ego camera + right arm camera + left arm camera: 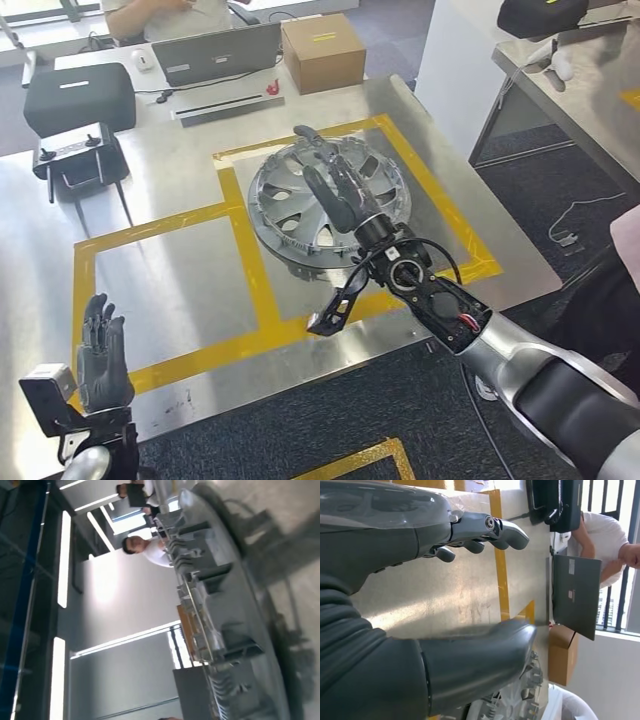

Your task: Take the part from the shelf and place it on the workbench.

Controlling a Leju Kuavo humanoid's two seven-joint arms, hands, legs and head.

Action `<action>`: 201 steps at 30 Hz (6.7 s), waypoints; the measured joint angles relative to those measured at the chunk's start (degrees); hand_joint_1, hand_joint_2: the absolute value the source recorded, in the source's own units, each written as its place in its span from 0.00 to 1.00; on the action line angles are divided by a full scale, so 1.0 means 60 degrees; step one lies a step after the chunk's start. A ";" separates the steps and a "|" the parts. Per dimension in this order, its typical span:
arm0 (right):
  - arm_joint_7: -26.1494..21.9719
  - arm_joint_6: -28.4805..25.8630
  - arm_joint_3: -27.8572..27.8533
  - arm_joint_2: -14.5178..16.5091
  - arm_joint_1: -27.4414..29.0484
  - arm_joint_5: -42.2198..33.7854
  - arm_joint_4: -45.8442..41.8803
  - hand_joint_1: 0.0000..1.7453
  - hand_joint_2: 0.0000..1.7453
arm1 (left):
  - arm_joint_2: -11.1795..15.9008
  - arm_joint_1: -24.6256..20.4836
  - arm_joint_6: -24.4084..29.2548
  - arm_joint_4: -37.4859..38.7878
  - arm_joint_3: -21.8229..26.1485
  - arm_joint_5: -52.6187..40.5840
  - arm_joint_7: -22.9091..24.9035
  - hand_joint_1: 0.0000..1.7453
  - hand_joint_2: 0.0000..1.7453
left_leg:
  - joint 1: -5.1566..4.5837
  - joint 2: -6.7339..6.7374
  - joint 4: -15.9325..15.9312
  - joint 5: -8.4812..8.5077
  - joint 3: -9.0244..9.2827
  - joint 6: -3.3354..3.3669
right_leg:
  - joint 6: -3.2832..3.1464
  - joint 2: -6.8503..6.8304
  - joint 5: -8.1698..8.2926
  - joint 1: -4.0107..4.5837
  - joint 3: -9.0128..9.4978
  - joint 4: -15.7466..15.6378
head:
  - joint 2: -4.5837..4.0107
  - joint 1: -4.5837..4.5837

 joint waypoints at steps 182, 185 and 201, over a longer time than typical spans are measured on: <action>-0.0143 -0.0423 -0.1637 -0.0471 0.1628 -0.0568 -0.2978 0.00 0.00 | 0.0005 0.0270 0.0164 -0.0339 0.0235 -0.0383 0.0294 0.00 0.00 | 0.0234 0.0198 0.0461 0.0101 -0.0349 0.0032 | 0.0333 -0.0117 -0.1156 -0.0180 -0.0205 0.2962 | 0.0000 0.0279; -0.0145 -0.0387 -0.1683 -0.0471 0.1585 -0.0568 -0.2969 0.00 0.00 | 0.0014 0.0281 0.0165 -0.0363 0.0238 -0.0367 0.0292 0.00 0.00 | 0.0234 0.0190 0.0435 0.0450 -0.0601 -0.0097 | 0.0240 -0.0115 -0.1221 -0.0113 0.1349 0.0777 | 0.0000 0.0303; -0.0278 -0.0219 -0.1707 -0.0471 0.1513 -0.0599 -0.2850 0.00 0.00 | 0.0098 0.0433 0.0289 -0.0446 0.0395 -0.0320 0.0290 0.00 0.00 | 0.0237 0.0154 0.1270 -0.0910 0.0841 -0.0311 | 0.0017 -0.0201 0.0413 -0.0048 -0.0258 0.0070 | 0.0000 0.0061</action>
